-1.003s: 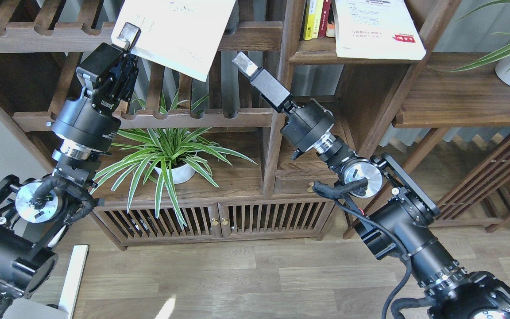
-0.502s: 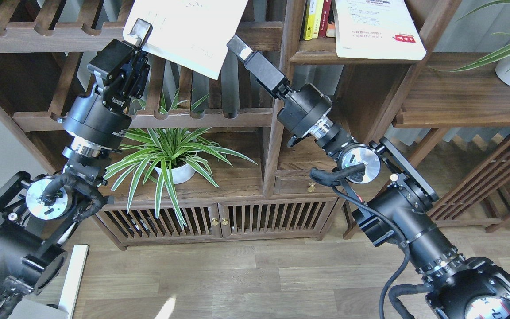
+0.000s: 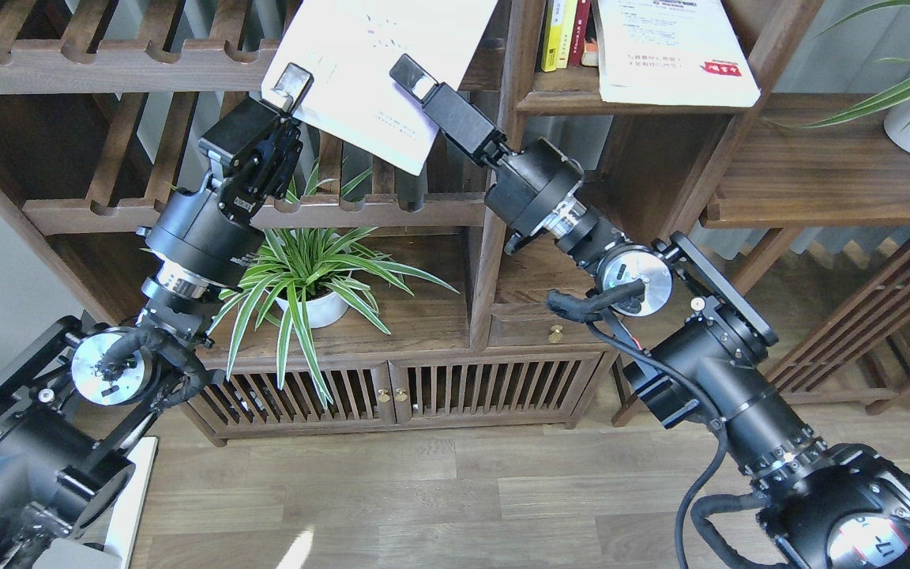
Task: Organize books on shelf
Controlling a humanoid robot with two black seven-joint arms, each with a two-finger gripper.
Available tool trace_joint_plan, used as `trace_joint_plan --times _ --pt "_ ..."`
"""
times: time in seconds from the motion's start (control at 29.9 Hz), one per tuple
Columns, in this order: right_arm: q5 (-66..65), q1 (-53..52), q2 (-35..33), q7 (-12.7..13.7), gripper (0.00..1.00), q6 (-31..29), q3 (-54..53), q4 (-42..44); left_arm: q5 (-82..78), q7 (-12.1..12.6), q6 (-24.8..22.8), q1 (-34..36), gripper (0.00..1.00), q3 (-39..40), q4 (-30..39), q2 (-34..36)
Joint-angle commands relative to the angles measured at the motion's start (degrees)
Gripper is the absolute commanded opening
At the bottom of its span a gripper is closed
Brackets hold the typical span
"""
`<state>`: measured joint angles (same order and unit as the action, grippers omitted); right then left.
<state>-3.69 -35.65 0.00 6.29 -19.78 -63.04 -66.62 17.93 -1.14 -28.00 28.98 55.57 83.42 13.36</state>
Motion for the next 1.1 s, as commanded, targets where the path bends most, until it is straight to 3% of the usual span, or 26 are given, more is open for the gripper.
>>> trace_joint_plan --times 0.0,0.27,0.54,0.8,1.0,1.07 --pt "0.08 0.05 0.0 -0.22 0.63 -0.61 -0.07 0.0 0.0 -0.01 0.0 -0.06 0.02 -0.2 -0.09 0.0" --pt "0.17 0.05 0.0 -0.22 0.5 -1.4 0.02 -0.09 -0.09 -0.01 0.0 -0.33 0.04 -0.29 -0.53 0.09" --pt "0.26 0.22 0.0 -0.22 0.35 -4.04 0.02 -0.09 -0.09 -0.01 0.0 -0.5 0.14 -0.29 -0.97 0.18" --pt "0.34 0.58 0.0 -0.22 0.23 -5.36 0.02 -0.09 -0.09 -0.01 0.0 -0.41 0.47 -0.29 -1.06 0.09" --pt "0.43 1.01 0.0 -0.22 0.15 -6.15 0.02 -0.09 -0.09 -0.09 0.0 0.11 0.85 -0.2 -0.97 -0.09" --pt "0.43 1.1 0.0 -0.22 0.14 -6.15 0.02 -0.09 -0.09 -0.53 0.0 0.11 0.91 0.24 -0.89 -0.09"
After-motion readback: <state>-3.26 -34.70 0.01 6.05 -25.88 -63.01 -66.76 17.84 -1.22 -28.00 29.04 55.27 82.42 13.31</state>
